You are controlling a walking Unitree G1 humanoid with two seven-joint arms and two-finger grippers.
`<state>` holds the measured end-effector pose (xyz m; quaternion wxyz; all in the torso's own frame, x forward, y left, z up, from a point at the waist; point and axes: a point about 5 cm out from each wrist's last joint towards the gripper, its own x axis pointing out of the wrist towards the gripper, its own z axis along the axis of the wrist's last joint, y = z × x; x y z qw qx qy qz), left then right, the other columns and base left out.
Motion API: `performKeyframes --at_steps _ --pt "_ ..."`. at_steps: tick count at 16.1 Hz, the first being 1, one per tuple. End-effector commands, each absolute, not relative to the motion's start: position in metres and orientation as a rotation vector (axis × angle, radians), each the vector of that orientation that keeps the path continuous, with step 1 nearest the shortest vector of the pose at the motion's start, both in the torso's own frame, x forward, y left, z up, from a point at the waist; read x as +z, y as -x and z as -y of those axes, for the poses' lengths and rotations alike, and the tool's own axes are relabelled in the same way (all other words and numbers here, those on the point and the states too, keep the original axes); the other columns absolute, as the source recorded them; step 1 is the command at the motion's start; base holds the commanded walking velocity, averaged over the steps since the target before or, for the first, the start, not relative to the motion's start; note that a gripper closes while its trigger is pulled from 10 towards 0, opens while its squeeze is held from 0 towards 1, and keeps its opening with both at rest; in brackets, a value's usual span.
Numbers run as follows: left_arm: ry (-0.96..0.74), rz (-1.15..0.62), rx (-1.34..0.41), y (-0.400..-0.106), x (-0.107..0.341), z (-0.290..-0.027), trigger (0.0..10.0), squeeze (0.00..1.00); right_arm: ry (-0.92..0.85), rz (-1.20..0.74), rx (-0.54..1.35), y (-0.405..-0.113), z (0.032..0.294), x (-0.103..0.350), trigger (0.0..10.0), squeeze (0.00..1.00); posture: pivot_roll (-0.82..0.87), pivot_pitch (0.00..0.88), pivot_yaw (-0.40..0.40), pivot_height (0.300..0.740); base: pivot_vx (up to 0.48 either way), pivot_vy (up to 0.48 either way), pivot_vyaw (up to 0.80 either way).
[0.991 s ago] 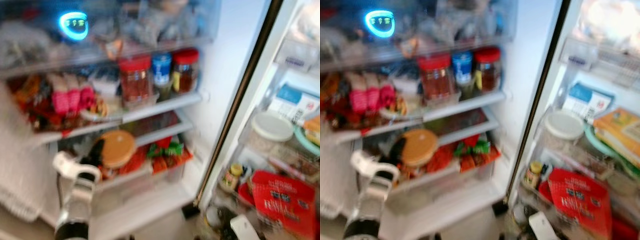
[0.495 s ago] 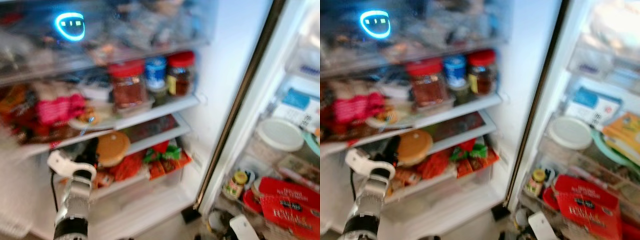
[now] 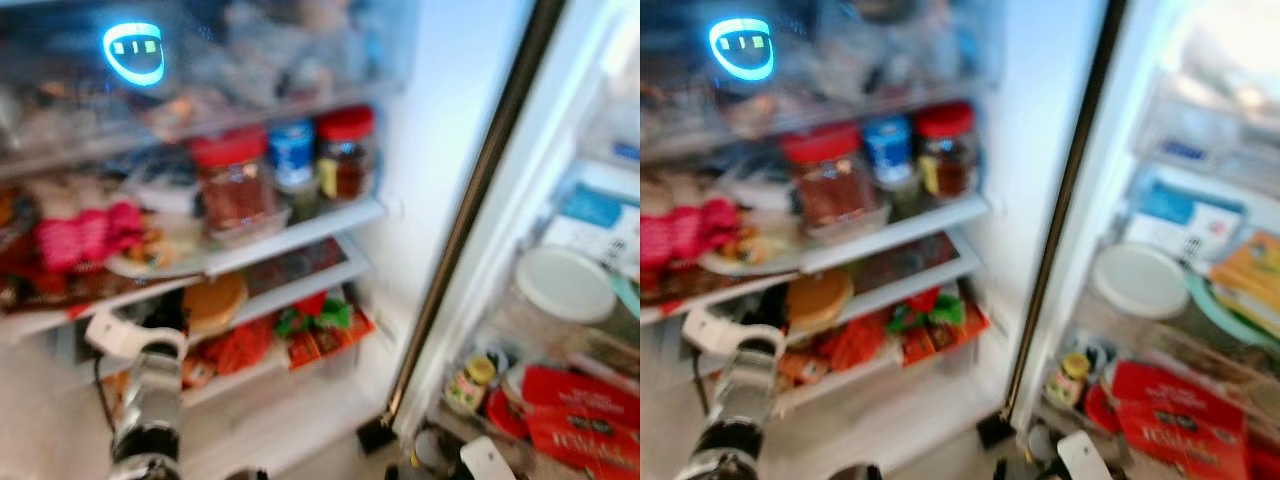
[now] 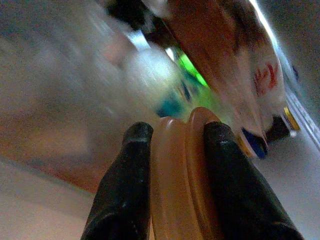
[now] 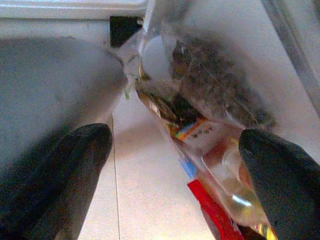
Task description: Restocking fridge
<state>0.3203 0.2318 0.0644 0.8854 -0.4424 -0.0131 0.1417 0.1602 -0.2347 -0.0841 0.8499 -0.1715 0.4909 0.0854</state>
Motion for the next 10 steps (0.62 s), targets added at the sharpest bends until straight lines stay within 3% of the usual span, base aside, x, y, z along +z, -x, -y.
performKeyframes --at_steps 1,6,10 --pt "0.867 0.068 0.317 -0.324 0.075 -0.241 10.0 0.0 0.369 -0.99 0.169 -0.172 0.237 -0.078 10.0 0.0 -0.08 0.01 -0.009 0.636 0.0 0.0 0.0" --pt "0.891 0.099 0.514 -0.318 0.07 -0.262 10.0 0.0 0.371 -0.986 0.171 -0.172 0.237 -0.078 10.0 0.0 -0.08 0.013 -0.019 0.636 0.0 0.0 0.0" --pt "0.887 0.133 0.568 -0.319 0.074 -0.273 10.0 0.0 0.377 -0.985 0.18 -0.172 0.238 -0.077 10.0 0.0 -0.1 0.019 -0.045 0.636 0.0 0.0 0.0"
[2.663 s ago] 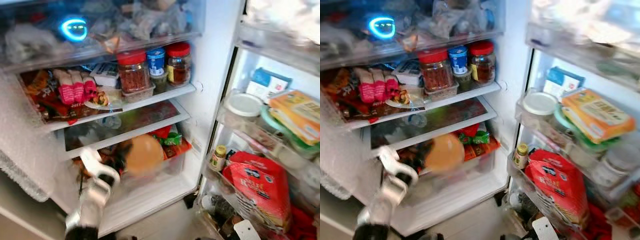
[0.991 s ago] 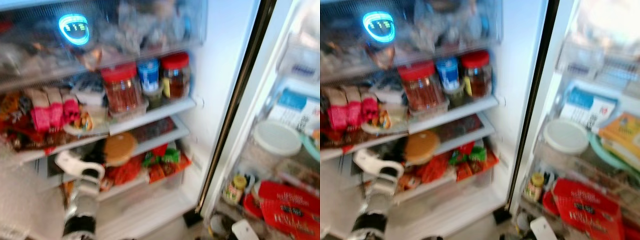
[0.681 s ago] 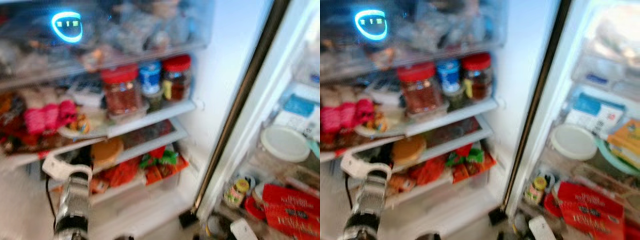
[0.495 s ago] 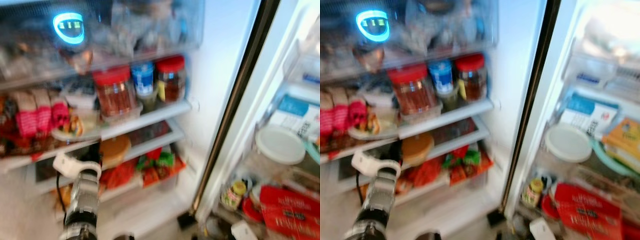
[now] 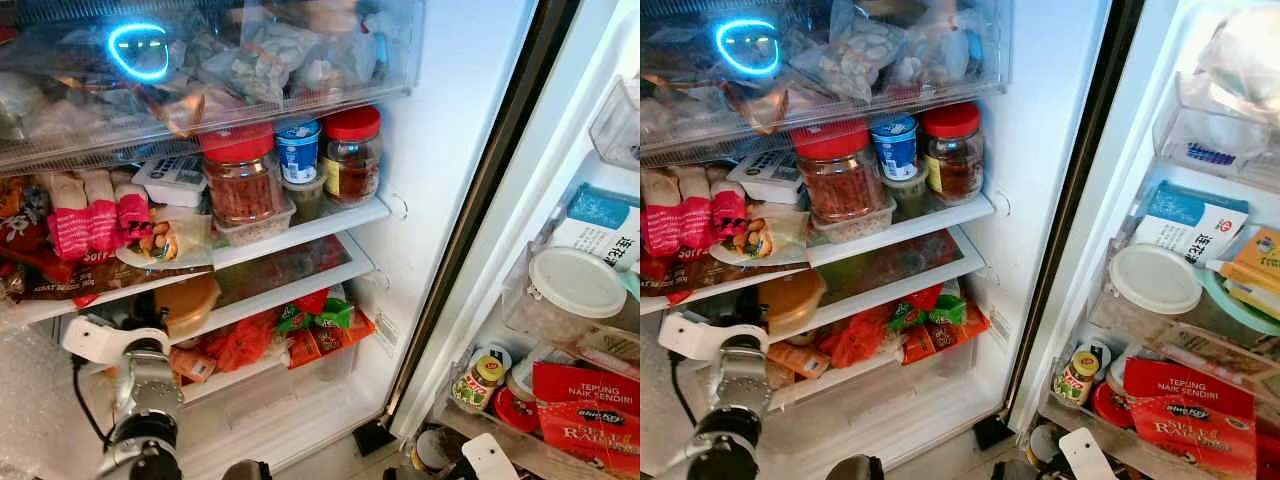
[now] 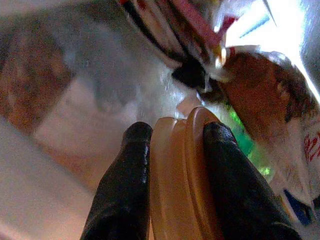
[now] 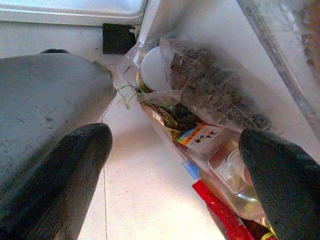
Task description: Restocking fridge
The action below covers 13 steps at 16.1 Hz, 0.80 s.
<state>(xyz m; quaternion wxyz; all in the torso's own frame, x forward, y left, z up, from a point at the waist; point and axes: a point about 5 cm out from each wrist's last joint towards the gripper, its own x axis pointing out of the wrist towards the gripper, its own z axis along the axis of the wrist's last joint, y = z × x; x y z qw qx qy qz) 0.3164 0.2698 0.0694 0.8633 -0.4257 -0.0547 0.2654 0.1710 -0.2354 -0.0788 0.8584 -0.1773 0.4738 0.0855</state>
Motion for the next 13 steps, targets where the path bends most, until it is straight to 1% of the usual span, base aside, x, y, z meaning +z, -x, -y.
performKeyframes --at_steps 1,3,8,9,10,13 --pt "0.883 0.136 0.568 -0.32 0.075 -0.274 10.0 0.0 0.379 -0.985 0.182 -0.172 0.239 -0.077 10.0 0.0 -0.11 0.02 -0.051 0.636 0.0 0.0 0.0" --pt "0.879 0.142 0.571 -0.325 0.08 -0.275 10.0 0.0 0.394 -0.985 0.191 -0.172 0.241 -0.076 10.0 0.0 -0.12 0.026 -0.062 0.636 0.0 0.0 0.0" --pt "0.898 0.116 0.532 -0.335 0.084 -0.266 10.0 0.0 0.402 -0.992 0.192 -0.169 0.247 -0.076 10.0 0.0 -0.14 0.039 -0.071 0.636 0.0 0.0 0.0" --pt "0.899 0.126 0.532 -0.336 0.085 -0.267 10.0 0.47 0.402 -0.994 0.187 -0.168 0.248 -0.076 10.0 0.0 -0.14 0.041 -0.073 0.636 0.0 0.0 0.0" --pt "0.918 0.13 0.541 -0.335 0.084 -0.267 10.0 1.0 0.405 -0.995 0.189 -0.168 0.248 -0.076 10.0 0.0 -0.14 0.042 -0.074 0.636 0.0 0.0 0.0" --pt "0.928 0.151 0.548 -0.332 0.082 -0.271 10.0 1.0 0.409 -0.995 0.191 -0.168 0.248 -0.076 10.0 0.0 -0.13 0.044 -0.071 0.636 0.0 0.0 0.0"
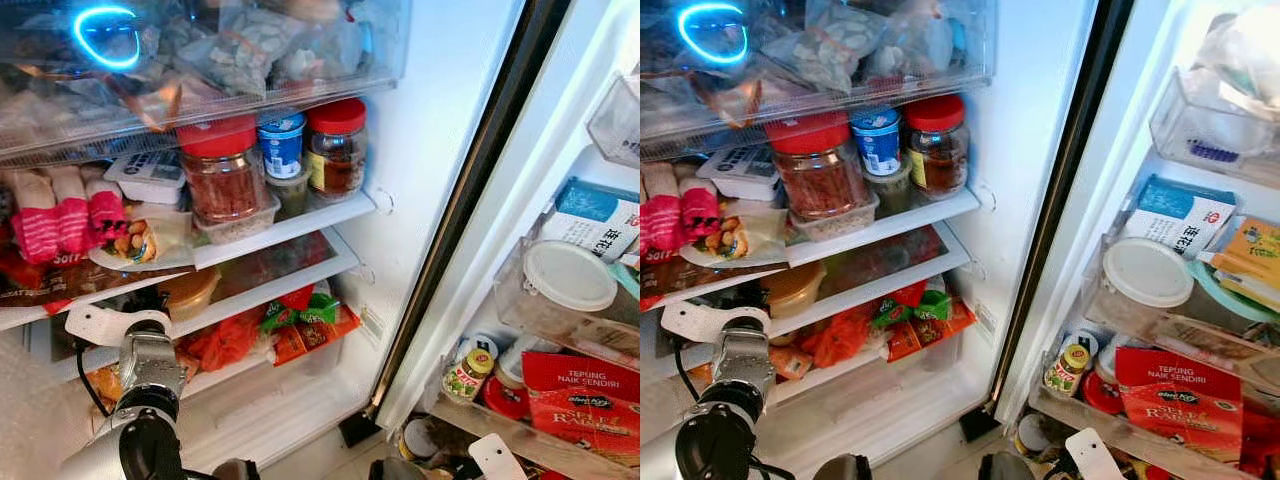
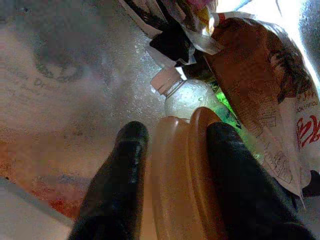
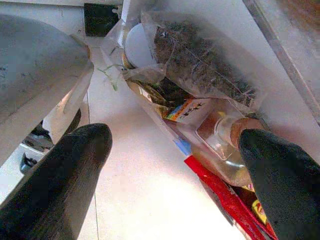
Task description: Restocking fridge
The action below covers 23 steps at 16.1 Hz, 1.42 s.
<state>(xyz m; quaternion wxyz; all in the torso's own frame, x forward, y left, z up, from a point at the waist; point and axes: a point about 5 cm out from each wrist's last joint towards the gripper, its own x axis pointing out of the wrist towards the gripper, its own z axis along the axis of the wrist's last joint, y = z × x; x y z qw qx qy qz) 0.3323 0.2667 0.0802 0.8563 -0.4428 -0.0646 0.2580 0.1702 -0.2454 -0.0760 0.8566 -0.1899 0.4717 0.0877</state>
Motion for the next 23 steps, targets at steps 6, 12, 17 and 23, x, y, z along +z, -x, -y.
performKeyframes --at_steps 6,12,17,23 --pt "0.942 0.2 0.52 -0.33 0.086 -0.274 10.0 1.0 0.405 -0.992 0.195 -0.17 0.245 -0.076 10.0 0.0 -0.12 0.04 -0.058 0.636 0.0 0.0 0.0" --pt "0.928 0.21 0.425 -0.326 0.084 -0.266 10.0 1.0 0.403 -0.99 0.187 -0.169 0.245 -0.077 10.0 0.0 -0.12 0.043 -0.048 0.636 0.0 0.0 0.0" --pt "0.865 0.189 0.365 -0.313 0.079 -0.26 10.0 0.0 0.401 -0.99 0.191 -0.169 0.244 -0.077 10.0 0.0 -0.11 0.04 -0.042 0.636 0.0 0.0 0.0" --pt "0.664 0.159 0.284 -0.29 0.081 -0.256 10.0 0.0 0.401 -0.983 0.188 -0.171 0.243 -0.076 10.0 0.0 -0.1 0.033 -0.036 0.636 0.0 0.0 0.0"
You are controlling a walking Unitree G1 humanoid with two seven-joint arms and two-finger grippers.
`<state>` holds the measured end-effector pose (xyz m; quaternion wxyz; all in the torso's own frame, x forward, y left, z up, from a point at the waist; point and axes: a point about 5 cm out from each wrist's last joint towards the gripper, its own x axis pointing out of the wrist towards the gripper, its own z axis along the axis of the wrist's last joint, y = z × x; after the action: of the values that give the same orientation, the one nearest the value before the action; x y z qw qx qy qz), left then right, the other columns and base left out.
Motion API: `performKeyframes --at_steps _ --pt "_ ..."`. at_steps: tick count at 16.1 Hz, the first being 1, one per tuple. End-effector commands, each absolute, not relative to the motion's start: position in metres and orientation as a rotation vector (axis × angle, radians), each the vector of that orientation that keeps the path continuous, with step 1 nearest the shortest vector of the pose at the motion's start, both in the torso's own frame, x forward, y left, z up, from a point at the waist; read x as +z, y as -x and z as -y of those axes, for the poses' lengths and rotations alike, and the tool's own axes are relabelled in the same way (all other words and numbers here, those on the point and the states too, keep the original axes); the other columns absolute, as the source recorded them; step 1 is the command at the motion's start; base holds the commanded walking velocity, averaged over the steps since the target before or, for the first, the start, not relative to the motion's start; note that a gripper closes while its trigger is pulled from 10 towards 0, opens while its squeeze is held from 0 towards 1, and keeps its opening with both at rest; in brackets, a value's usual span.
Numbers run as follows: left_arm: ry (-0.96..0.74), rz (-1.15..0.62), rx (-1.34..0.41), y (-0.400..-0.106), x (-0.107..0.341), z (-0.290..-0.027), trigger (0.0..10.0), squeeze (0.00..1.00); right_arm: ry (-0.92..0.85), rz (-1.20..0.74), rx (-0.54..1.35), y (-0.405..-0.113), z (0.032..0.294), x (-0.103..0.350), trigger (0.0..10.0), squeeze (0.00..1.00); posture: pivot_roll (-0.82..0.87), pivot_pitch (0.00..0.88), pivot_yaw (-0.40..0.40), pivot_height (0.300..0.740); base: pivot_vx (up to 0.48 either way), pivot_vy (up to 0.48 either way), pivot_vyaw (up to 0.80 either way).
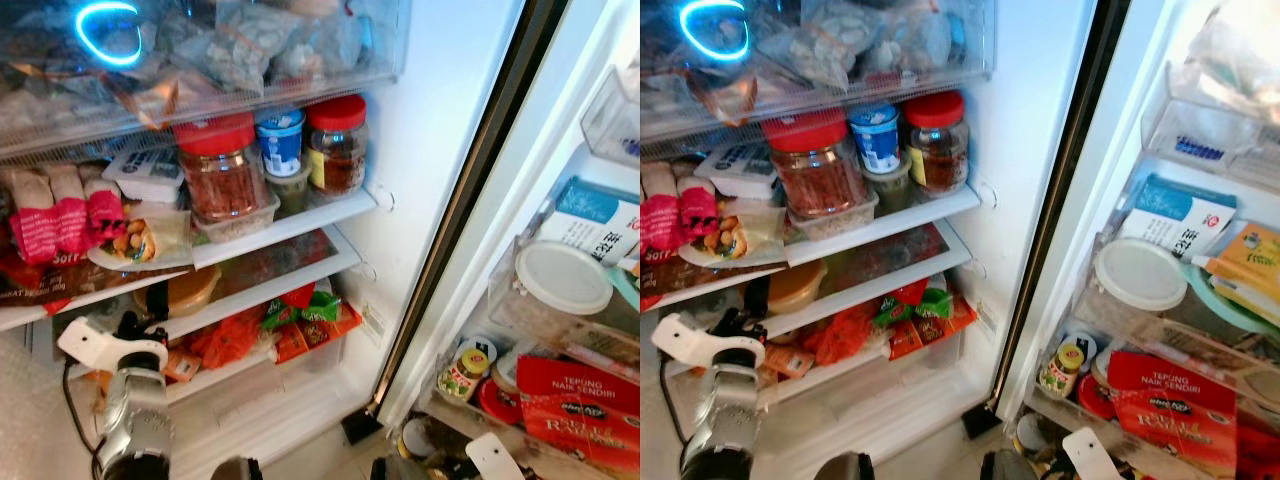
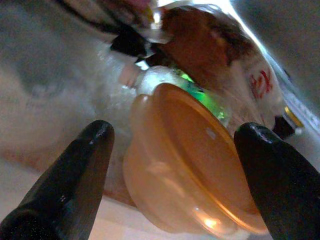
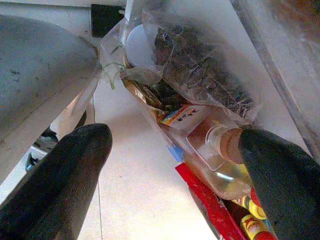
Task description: Restocking fridge
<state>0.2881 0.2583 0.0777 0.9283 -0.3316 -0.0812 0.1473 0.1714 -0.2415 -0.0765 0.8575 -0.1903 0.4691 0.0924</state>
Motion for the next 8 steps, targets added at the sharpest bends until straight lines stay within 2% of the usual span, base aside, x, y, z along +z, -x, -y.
performKeyframes --at_steps 1,4,8 --pt "0.608 0.148 0.242 -0.287 0.083 -0.253 10.0 0.0 0.402 -0.983 0.19 -0.171 0.243 -0.076 10.0 0.0 -0.1 0.032 -0.037 0.636 0.0 0.0 0.0" --pt "0.545 0.119 0.177 -0.28 0.082 -0.248 10.0 0.0 0.405 -0.981 0.193 -0.172 0.242 -0.076 10.0 0.0 -0.1 0.031 -0.039 0.636 0.0 0.0 0.0" --pt "0.617 0.047 0.139 -0.271 0.072 -0.236 10.0 0.0 0.411 -0.98 0.198 -0.173 0.243 -0.075 10.0 0.0 -0.1 0.021 -0.038 0.636 0.0 0.0 0.0"
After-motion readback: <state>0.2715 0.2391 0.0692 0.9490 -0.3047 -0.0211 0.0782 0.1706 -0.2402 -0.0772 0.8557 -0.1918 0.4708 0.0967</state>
